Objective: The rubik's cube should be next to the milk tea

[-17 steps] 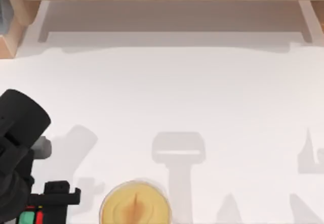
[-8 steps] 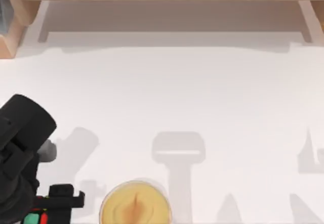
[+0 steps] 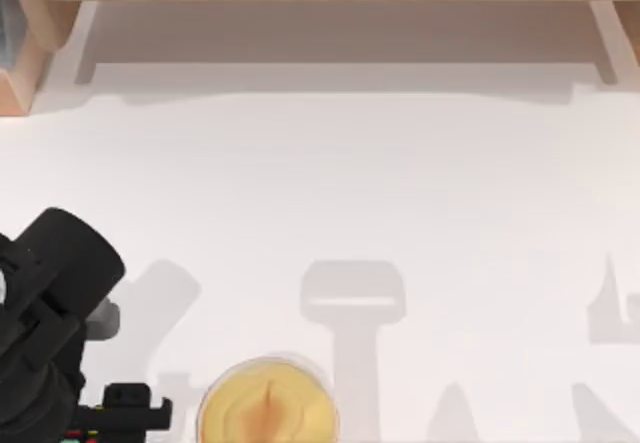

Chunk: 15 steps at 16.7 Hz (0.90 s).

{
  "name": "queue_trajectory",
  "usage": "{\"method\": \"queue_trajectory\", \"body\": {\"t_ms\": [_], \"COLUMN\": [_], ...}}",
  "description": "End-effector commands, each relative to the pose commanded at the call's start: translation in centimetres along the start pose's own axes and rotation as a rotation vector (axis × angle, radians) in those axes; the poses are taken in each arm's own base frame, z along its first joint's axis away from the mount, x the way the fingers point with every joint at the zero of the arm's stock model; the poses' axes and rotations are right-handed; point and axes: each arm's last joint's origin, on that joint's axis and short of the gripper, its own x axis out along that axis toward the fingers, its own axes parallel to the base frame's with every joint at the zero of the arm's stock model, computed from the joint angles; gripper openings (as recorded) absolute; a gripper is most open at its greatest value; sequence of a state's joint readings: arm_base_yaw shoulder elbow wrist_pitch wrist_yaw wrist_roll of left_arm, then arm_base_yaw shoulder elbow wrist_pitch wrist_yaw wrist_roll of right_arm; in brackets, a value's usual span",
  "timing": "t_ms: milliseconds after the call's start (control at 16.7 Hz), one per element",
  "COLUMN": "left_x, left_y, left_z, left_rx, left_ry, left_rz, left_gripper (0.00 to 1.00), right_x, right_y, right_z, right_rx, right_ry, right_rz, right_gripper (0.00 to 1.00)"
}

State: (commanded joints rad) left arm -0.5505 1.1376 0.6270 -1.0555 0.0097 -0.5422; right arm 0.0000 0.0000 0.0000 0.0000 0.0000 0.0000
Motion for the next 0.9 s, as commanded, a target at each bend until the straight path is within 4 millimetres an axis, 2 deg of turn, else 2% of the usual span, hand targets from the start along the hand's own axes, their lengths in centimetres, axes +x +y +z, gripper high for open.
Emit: {"method": "queue_trajectory", "body": {"t_ms": [780, 900], "left_x": [0.00, 0.00], "left_y": [0.00, 0.00], "left_z": [0.00, 0.00], "left_rx": [0.000, 0.000], "left_ry": [0.000, 0.000], "left_rz": [0.000, 0.000], "left_gripper": [0.98, 1.00], "right_x": [0.00, 0.00], "right_y": [0.00, 0.00], "right_z": [0.00, 0.00], "right_rx": [0.000, 0.000], "right_ry": [0.000, 0.000], "right_rz": [0.000, 0.000], "right_gripper": [1.00, 1.00]}}
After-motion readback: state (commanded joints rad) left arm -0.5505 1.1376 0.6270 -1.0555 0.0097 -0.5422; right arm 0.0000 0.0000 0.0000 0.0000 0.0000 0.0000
